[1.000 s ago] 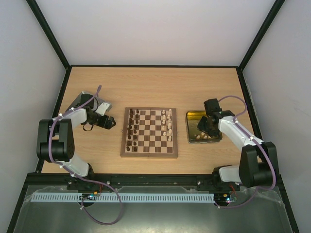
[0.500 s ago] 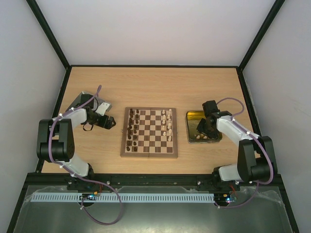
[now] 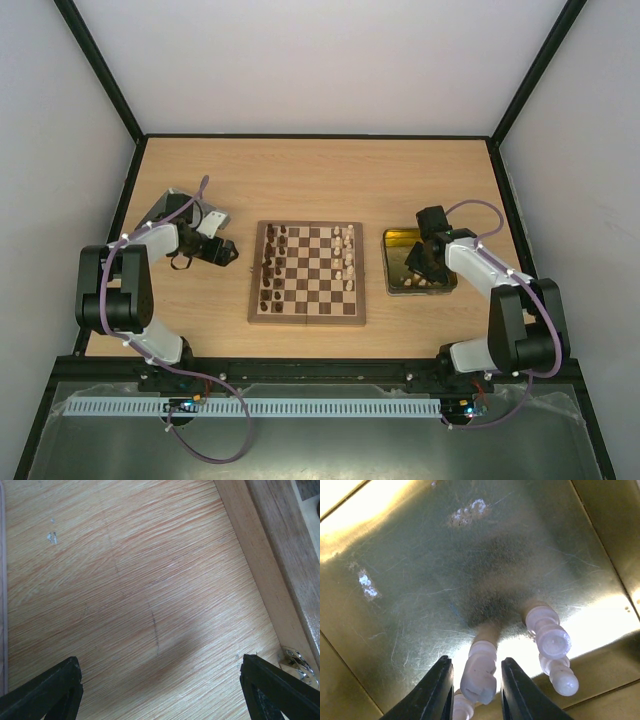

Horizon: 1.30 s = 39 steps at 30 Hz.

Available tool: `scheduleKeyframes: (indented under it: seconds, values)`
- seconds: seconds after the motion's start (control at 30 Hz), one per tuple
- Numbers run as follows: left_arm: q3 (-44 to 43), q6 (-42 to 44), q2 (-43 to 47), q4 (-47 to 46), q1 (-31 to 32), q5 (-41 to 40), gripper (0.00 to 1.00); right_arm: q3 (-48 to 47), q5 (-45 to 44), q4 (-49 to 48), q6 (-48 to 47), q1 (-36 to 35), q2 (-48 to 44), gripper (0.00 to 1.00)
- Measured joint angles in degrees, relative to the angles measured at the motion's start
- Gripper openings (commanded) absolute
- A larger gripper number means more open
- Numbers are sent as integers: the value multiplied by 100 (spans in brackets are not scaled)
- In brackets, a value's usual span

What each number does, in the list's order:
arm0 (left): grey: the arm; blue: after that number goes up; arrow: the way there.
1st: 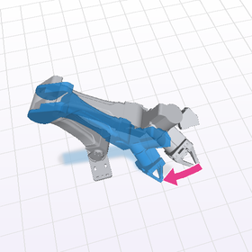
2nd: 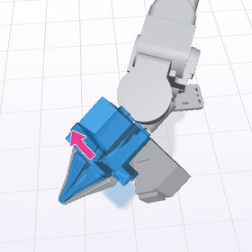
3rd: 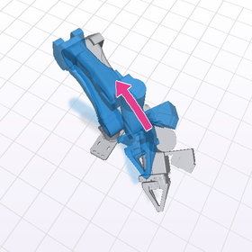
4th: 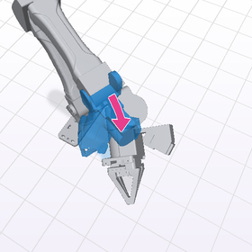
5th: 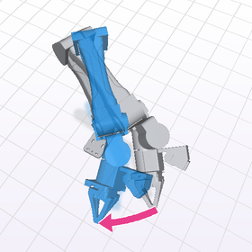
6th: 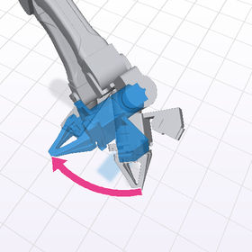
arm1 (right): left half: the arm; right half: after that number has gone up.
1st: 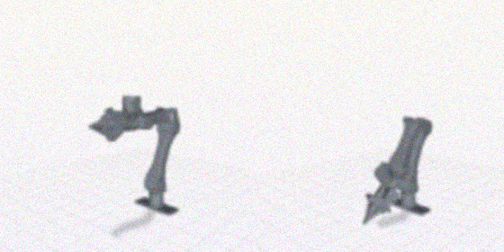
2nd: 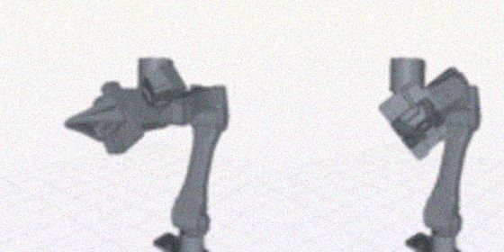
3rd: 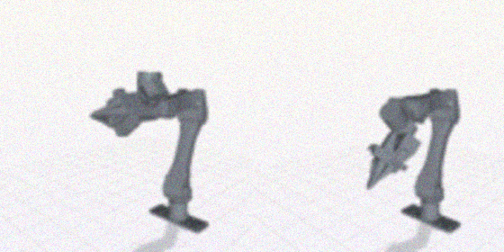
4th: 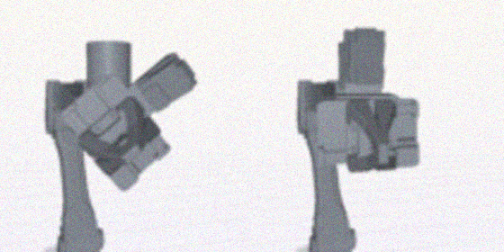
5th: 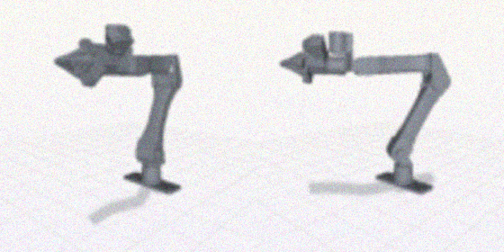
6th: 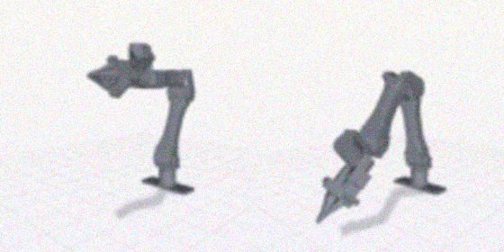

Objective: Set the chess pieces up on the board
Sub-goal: Pick up the chess piece from the storage box.

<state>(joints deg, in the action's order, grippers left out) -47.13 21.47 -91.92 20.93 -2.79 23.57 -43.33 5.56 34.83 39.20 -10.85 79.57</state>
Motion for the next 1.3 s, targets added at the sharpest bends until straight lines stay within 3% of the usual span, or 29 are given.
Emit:
scheduleKeyframes:
  seconds: [0.4, 1.3]
  values:
    - [0, 0, 0, 0, 0, 7, 87, 44, -20, -92, 0, 39, 7, 13]
    - [0, 0, -35, 2, 26, 35, 87, -101, -35, -24, -74, 39, -52, 6]
